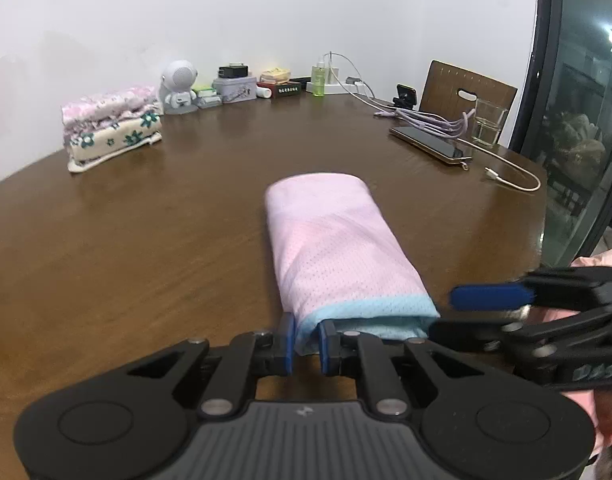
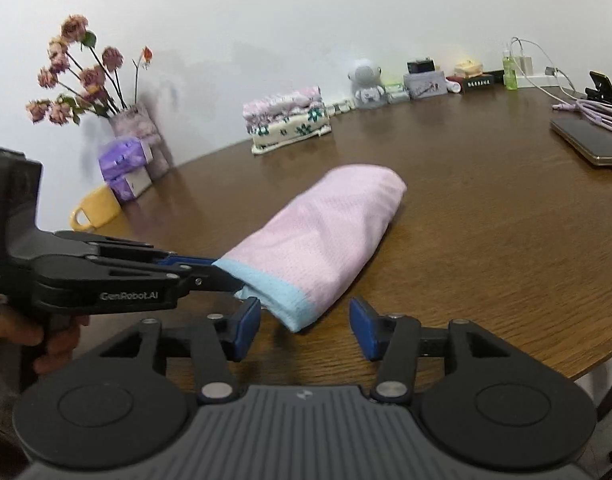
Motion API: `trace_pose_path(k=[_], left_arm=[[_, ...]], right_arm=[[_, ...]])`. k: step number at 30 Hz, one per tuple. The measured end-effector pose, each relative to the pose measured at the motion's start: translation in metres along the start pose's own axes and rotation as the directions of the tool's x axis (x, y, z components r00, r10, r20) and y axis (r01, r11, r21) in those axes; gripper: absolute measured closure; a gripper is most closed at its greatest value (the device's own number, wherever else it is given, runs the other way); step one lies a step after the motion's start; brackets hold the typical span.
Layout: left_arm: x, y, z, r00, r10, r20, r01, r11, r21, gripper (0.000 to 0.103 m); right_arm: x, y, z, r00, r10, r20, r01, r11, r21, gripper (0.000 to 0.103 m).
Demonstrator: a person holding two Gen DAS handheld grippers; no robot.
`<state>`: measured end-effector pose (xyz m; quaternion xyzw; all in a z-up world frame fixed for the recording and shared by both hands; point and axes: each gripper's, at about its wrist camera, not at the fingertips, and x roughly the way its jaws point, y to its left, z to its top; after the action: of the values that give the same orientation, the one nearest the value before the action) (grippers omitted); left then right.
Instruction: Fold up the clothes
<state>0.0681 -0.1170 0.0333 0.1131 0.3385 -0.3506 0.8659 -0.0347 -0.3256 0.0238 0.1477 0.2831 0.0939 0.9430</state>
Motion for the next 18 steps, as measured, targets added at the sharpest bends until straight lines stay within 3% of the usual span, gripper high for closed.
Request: trace_pose_path(k=[2, 4, 7, 9, 11, 15, 17, 18], left_arm=[[-0.002, 0.002, 0.000, 0.998, -0.063, -0.025, 0.063, 0.998, 0.012, 0.081], [-0.008, 0.005, 0.000, 0.989, -0.145, -0.039, 0.146, 0.989, 0.015, 0.053], [-0.018, 0.024, 0.007, 0.960, -0.279, 0.004, 0.279, 0.958, -0.074, 0.048], [-0.016, 0.037, 0.014, 0.951, -0.308, 0.036, 0.310, 0.939, -0.149, 0.038], [-0.007, 0.046, 0.023, 0.960, -0.276, 0.036, 0.277, 0.936, -0.215, 0.037], [0.026, 0.054, 0.034, 0.964, -0.261, -0.059, 0.235, 0.931, -0.279, 0.043], [0.037, 0.055, 0.035, 0.952, -0.292, -0.092, 0.255, 0.923, -0.288, 0.056], [0.042, 0.055, 0.035, 0.945, -0.308, -0.108, 0.266, 0.918, -0.293, 0.071]], right_arm=[[-0.001, -0.007, 0.003, 1.000, 0.007, 0.007, -0.008, 0.999, 0.045, 0.051], [0.003, -0.017, 0.007, 1.000, 0.016, 0.012, -0.017, 0.992, 0.128, 0.050], [0.013, -0.031, 0.015, 1.000, 0.022, 0.020, -0.027, 0.972, 0.234, 0.048], [0.021, -0.040, 0.020, 0.999, 0.025, 0.026, -0.031, 0.954, 0.298, 0.048], [0.031, -0.041, 0.024, 1.000, 0.016, 0.011, -0.019, 0.948, 0.318, 0.049], [0.048, -0.039, 0.028, 1.000, 0.003, -0.025, 0.005, 0.941, 0.339, 0.055], [0.052, -0.036, 0.027, 0.999, 0.005, -0.038, 0.008, 0.940, 0.340, 0.068], [0.053, -0.035, 0.027, 0.999, 0.001, -0.042, 0.013, 0.941, 0.338, 0.076]])
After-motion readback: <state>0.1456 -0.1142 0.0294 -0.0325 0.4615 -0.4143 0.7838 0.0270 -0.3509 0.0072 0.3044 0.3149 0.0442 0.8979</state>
